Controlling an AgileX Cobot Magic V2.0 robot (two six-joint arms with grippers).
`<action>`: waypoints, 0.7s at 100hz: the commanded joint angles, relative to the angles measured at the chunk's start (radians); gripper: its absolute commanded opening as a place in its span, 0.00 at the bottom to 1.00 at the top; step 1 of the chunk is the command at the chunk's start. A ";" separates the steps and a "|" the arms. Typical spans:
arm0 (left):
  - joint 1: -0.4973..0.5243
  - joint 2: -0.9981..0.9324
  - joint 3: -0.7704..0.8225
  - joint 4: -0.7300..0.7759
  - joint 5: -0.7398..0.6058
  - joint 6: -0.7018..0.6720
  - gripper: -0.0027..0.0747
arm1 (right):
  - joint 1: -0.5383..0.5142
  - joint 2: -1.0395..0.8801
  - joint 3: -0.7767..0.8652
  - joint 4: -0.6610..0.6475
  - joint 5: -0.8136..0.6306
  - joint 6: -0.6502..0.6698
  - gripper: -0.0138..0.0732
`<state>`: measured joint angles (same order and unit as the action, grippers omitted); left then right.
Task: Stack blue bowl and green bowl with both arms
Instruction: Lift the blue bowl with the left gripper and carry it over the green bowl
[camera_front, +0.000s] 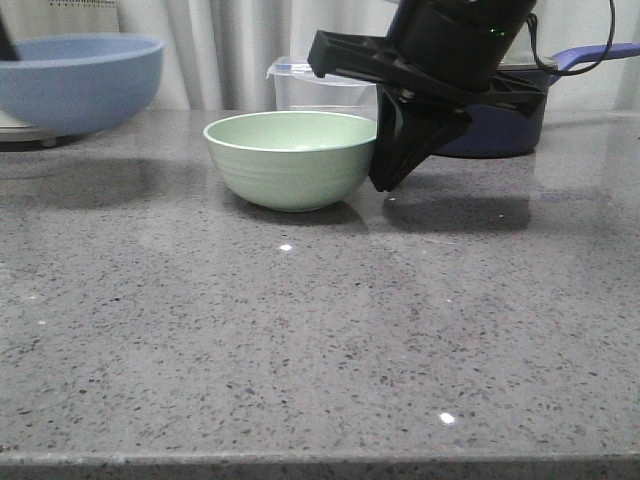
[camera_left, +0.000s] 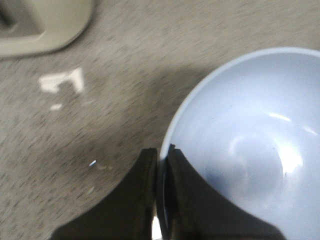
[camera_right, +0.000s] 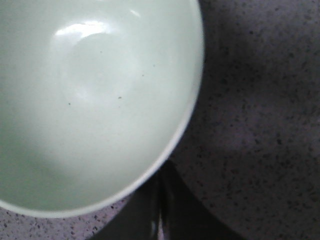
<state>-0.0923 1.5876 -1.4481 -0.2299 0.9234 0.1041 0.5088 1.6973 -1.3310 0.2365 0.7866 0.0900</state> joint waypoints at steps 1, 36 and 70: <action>-0.049 -0.019 -0.100 -0.036 0.002 -0.006 0.01 | 0.000 -0.043 -0.023 0.013 -0.037 -0.012 0.10; -0.191 0.122 -0.351 -0.038 0.148 -0.006 0.01 | 0.000 -0.043 -0.023 0.013 -0.037 -0.012 0.10; -0.266 0.144 -0.372 -0.049 0.127 -0.006 0.01 | 0.000 -0.043 -0.023 0.013 -0.036 -0.012 0.10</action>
<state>-0.3443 1.7772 -1.7861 -0.2464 1.1059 0.1041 0.5088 1.6973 -1.3310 0.2365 0.7866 0.0900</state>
